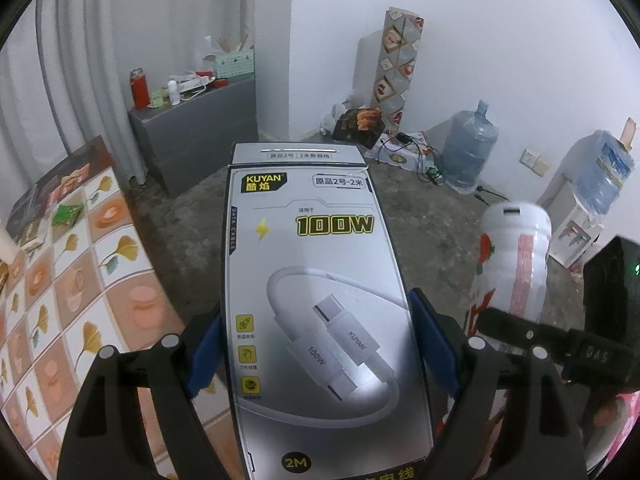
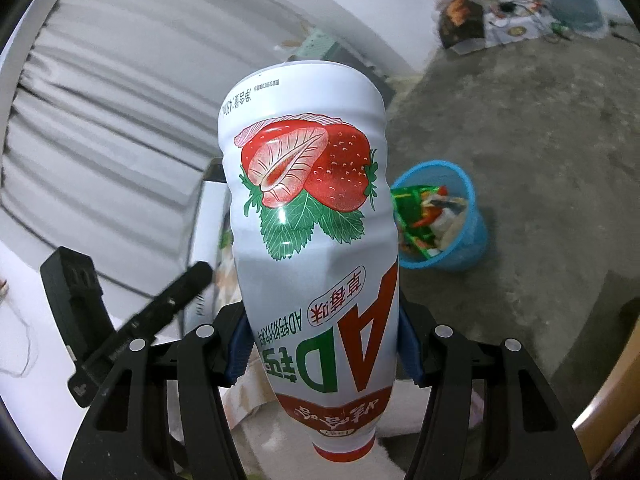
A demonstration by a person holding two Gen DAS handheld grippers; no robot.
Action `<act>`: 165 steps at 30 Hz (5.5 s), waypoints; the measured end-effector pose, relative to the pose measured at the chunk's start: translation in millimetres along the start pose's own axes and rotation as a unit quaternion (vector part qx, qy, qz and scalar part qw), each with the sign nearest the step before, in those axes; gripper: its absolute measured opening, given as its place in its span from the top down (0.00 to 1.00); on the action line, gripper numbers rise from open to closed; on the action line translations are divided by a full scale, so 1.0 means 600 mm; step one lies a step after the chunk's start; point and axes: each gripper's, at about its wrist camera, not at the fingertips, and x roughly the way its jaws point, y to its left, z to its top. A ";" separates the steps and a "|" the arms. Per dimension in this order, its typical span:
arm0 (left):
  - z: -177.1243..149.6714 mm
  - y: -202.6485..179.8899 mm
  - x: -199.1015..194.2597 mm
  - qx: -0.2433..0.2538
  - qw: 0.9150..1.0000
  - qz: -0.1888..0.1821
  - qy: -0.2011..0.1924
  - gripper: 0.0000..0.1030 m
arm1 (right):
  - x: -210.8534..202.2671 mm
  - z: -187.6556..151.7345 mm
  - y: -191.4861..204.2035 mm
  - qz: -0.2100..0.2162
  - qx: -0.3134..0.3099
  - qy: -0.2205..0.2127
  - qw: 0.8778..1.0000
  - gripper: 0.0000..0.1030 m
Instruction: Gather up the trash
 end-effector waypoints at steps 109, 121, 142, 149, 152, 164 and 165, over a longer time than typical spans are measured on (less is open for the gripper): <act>-0.314 0.203 -0.291 -0.246 0.939 0.239 -0.038 0.05 | 0.066 -0.279 0.332 -0.252 -0.351 -0.036 0.901 0.08; -0.311 0.199 -0.284 -0.230 0.940 0.249 -0.030 0.05 | 0.074 -0.282 0.329 -0.260 -0.365 -0.029 0.894 0.08; -0.306 0.191 -0.272 -0.218 0.944 0.247 -0.019 0.05 | 0.074 -0.279 0.323 -0.264 -0.366 -0.029 0.892 0.08; -0.307 0.190 -0.268 -0.216 0.945 0.244 -0.017 0.05 | 0.074 -0.279 0.323 -0.265 -0.366 -0.029 0.892 0.08; -0.309 0.190 -0.266 -0.215 0.946 0.242 -0.017 0.05 | 0.074 -0.278 0.322 -0.265 -0.366 -0.029 0.892 0.08; -0.313 0.190 -0.262 -0.213 0.947 0.239 -0.015 0.05 | 0.071 -0.276 0.310 -0.266 -0.367 -0.027 0.891 0.08; -0.313 0.189 -0.262 -0.213 0.947 0.239 -0.014 0.05 | 0.071 -0.276 0.308 -0.267 -0.366 -0.027 0.891 0.08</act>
